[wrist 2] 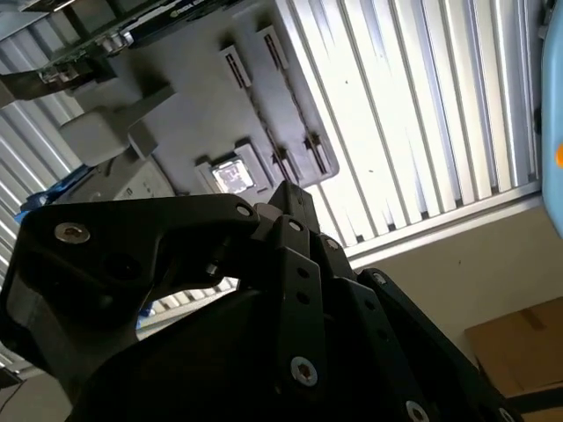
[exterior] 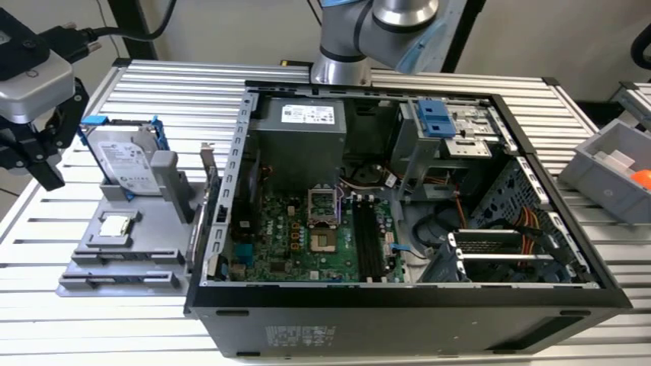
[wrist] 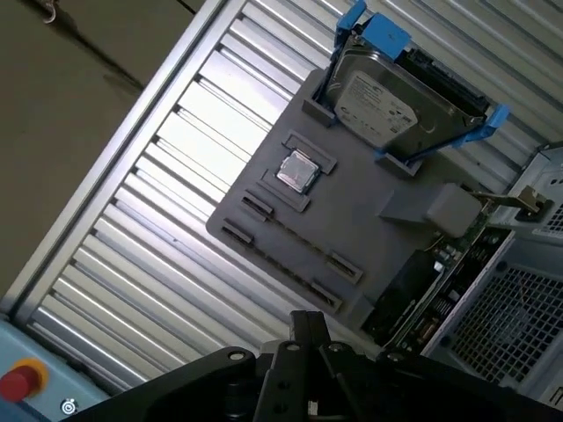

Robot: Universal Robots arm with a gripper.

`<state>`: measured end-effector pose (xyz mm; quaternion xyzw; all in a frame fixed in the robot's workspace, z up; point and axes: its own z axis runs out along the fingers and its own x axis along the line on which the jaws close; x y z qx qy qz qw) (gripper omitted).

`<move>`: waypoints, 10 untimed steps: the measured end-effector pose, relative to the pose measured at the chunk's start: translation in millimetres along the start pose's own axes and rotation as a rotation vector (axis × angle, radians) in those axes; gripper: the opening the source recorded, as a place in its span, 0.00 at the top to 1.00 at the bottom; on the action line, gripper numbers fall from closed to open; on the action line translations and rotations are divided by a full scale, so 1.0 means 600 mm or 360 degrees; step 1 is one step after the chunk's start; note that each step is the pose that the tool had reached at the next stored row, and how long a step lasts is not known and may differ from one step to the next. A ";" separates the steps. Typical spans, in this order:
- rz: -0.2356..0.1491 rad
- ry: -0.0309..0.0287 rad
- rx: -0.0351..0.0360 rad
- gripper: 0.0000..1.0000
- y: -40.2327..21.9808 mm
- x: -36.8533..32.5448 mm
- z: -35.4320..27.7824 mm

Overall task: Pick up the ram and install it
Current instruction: 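Pick up the ram and move it above insertion slot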

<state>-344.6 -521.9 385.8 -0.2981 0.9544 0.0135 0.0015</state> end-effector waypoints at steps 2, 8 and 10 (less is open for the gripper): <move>-0.0015 0.00003 0.0000 1.00 0.000 0.000 0.000; -0.0074 0.00018 -0.0001 1.00 0.000 0.000 0.000; -0.0090 0.00023 -0.0001 1.00 0.000 0.000 0.000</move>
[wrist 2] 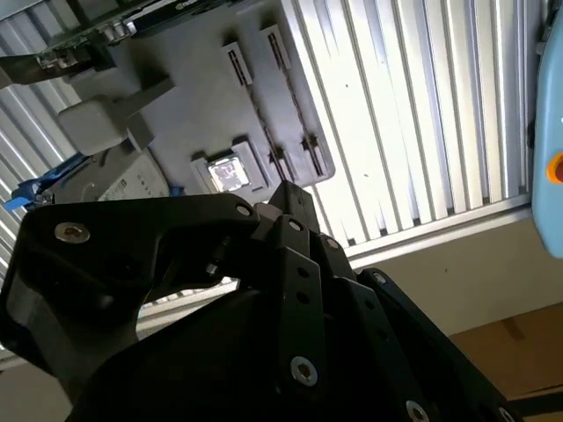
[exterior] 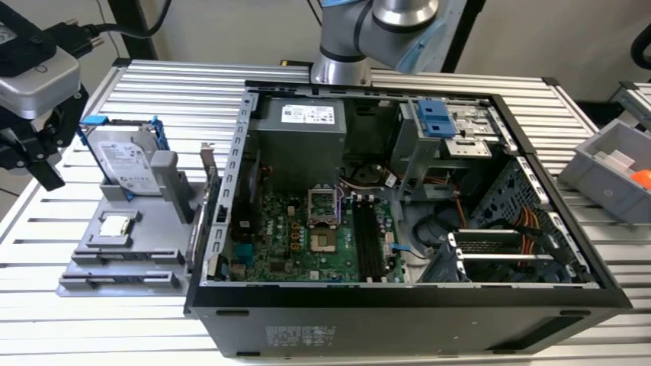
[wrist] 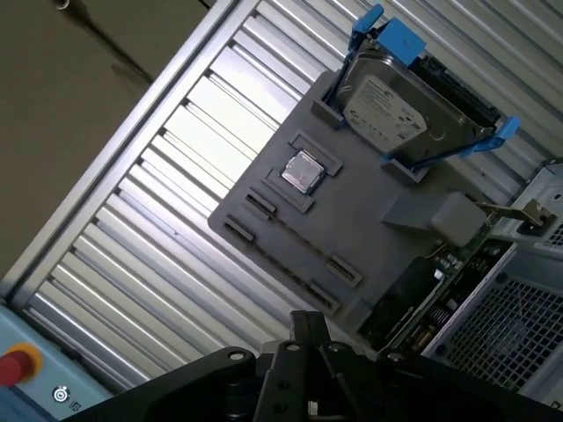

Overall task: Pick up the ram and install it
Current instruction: 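Pick up the ram and move it above insertion slot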

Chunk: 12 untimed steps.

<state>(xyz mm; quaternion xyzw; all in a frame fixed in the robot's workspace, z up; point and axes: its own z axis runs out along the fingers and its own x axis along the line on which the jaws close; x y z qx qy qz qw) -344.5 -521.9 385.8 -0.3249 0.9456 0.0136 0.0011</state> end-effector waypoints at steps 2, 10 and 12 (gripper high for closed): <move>-0.0017 0.00002 0.0000 1.00 0.000 0.000 0.000; -0.0077 -0.00002 -0.0003 1.00 0.000 0.000 0.000; -0.0091 -0.00001 -0.0004 1.00 0.000 0.000 0.000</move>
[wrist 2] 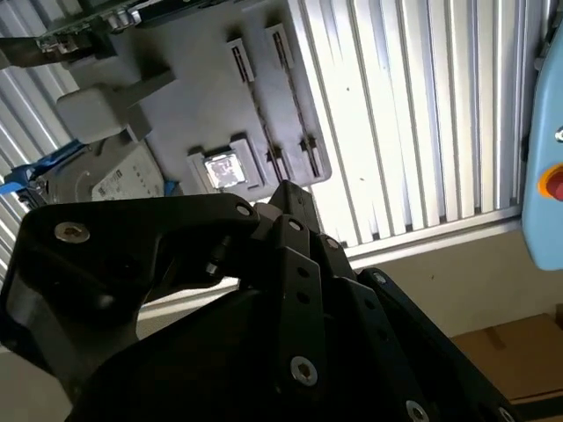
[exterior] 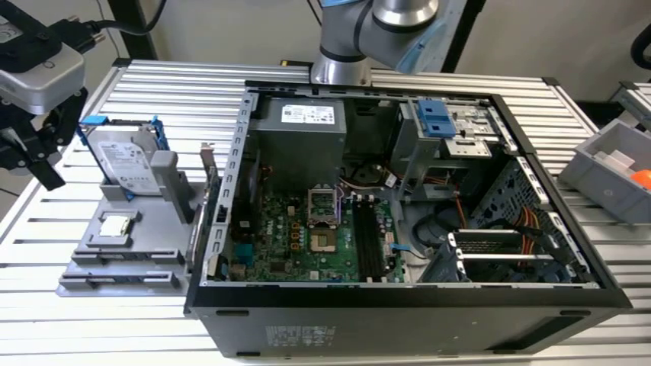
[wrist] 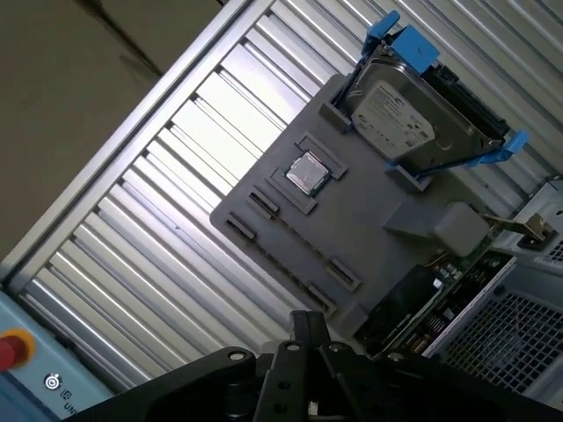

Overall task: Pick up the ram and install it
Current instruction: 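Pick up the ram and move it above insertion slot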

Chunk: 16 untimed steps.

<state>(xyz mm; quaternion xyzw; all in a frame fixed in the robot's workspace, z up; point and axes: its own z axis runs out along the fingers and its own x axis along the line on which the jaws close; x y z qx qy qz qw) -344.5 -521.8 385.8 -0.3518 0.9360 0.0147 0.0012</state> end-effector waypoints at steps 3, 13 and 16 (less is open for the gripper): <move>-0.0030 0.00008 0.0000 1.00 0.000 0.000 0.000; -0.0164 0.00043 -0.0002 1.00 0.000 0.000 0.000; -0.0202 0.00052 -0.0002 1.00 0.000 0.000 0.000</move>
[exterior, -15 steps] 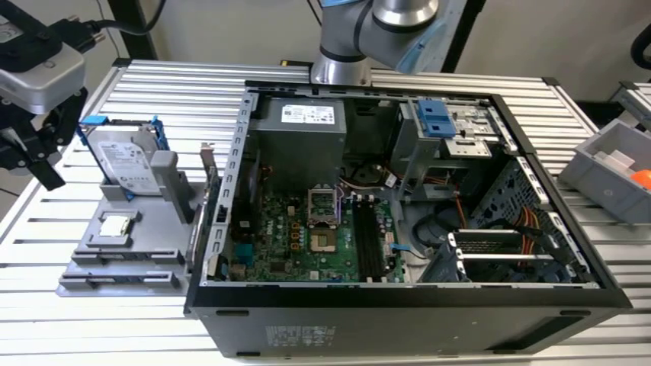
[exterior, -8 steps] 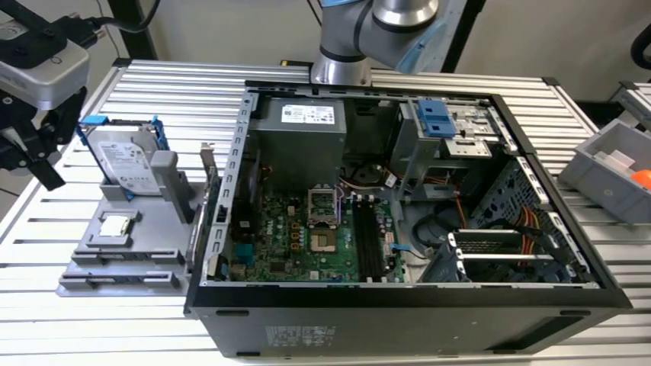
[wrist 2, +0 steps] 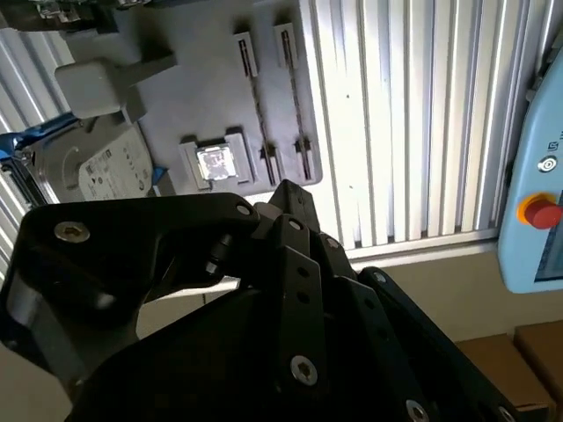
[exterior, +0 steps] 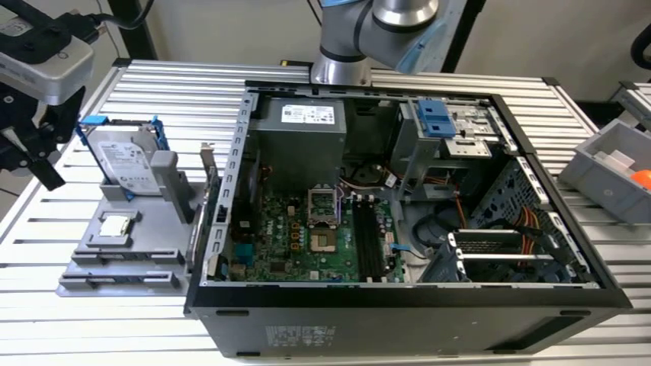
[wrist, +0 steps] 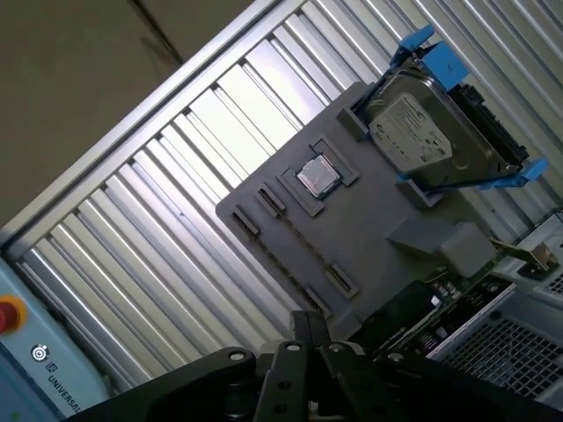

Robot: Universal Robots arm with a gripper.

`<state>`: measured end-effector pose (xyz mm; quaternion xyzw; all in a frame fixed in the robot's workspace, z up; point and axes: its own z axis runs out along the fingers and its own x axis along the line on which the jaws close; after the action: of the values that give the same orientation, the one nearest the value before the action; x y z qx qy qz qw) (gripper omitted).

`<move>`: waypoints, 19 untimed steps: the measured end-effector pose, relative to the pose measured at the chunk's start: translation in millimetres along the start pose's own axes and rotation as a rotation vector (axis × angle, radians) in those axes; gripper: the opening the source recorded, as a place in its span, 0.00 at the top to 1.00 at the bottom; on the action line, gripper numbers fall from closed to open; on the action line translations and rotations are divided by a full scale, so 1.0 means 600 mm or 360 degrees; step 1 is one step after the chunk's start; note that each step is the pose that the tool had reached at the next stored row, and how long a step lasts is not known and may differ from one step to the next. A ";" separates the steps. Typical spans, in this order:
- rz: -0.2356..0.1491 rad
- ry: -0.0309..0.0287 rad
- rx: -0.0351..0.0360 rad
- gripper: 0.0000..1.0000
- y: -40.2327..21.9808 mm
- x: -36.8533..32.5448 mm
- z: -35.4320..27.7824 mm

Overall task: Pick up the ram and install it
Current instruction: 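Pick up the ram and move it above insertion slot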

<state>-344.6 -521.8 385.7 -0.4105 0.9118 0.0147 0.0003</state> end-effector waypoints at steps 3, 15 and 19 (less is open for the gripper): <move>-0.0033 0.00010 0.0000 1.00 0.000 0.000 0.000; -0.0171 0.00048 -0.0002 1.00 0.000 0.000 0.000; -0.0232 0.00063 -0.0003 1.00 0.000 0.000 0.000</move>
<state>-344.6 -521.8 385.7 -0.4757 0.8795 0.0147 -0.0008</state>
